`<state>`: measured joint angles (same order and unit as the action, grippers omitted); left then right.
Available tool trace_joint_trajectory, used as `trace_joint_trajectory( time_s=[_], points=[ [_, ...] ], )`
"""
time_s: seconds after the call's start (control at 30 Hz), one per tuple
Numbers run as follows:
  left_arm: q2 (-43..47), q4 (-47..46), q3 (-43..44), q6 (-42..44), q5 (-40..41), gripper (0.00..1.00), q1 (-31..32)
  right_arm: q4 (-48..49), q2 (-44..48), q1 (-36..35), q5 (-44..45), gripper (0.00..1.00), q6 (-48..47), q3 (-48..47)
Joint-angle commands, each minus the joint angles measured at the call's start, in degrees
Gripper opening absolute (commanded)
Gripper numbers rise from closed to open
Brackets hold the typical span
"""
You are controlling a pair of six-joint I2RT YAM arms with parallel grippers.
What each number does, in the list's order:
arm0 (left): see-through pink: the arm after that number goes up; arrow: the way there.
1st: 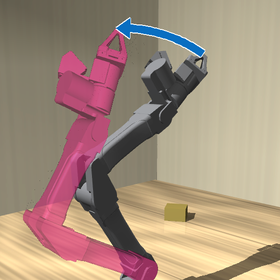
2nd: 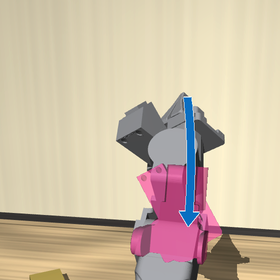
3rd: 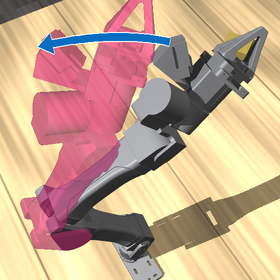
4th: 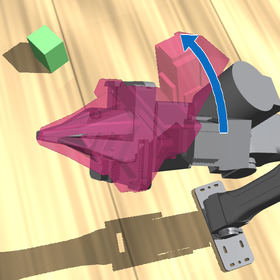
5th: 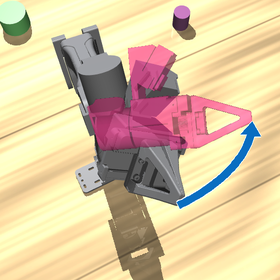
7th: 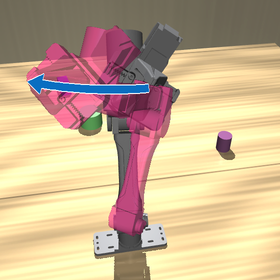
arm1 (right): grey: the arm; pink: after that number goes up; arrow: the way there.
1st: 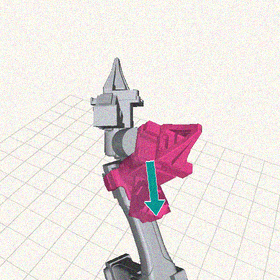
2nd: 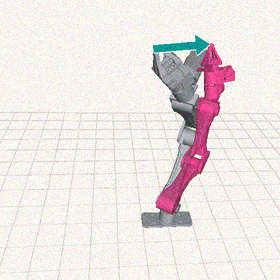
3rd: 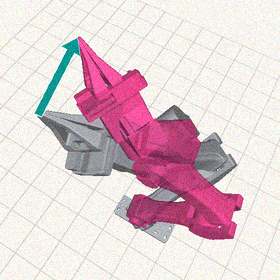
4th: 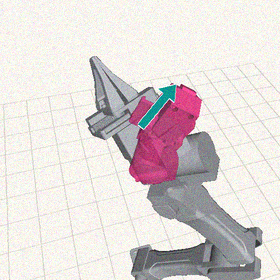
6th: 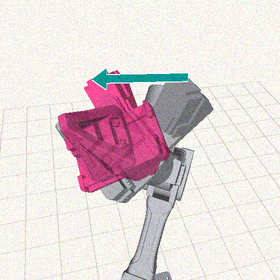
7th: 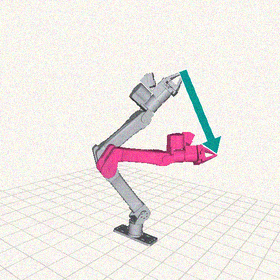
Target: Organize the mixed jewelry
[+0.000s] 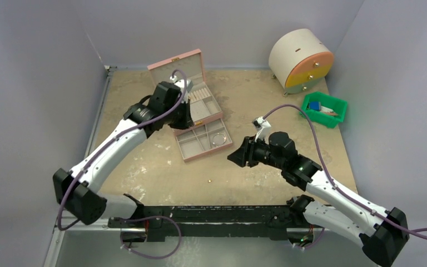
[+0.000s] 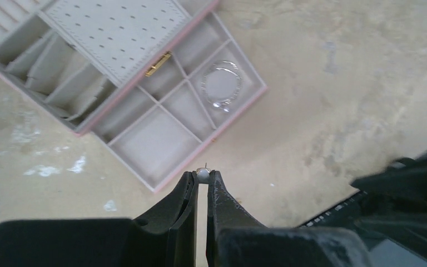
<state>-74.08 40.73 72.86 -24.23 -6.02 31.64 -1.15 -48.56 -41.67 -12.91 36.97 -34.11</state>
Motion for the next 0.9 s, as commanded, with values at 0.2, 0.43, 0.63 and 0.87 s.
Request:
trace_joint_trajectory(
  time_s=[0.2, 0.43, 0.63, 0.87],
  points=[
    [-18.83, 8.95, 18.45, 4.39, 19.72, 0.0, 0.18, -5.57, 0.22, 0.01, 3.59, 0.47, -4.93, -2.01],
    [-32.21, 14.15, 29.97, 4.41, 22.75, 0.0, 0.08, -5.94, 0.59, 0.0, 4.62, 0.47, -5.52, -2.54],
    [-39.02, 15.47, 35.23, 5.34, 23.98, 0.0, 0.08, -6.5, 1.6, 0.0, 3.88, 0.47, -5.49, -2.04],
    [-44.83, 17.01, 39.91, 6.34, 23.77, 0.0, -0.13, -6.46, 0.89, 0.01, 3.54, 0.47, -5.76, -2.66]
  ],
)
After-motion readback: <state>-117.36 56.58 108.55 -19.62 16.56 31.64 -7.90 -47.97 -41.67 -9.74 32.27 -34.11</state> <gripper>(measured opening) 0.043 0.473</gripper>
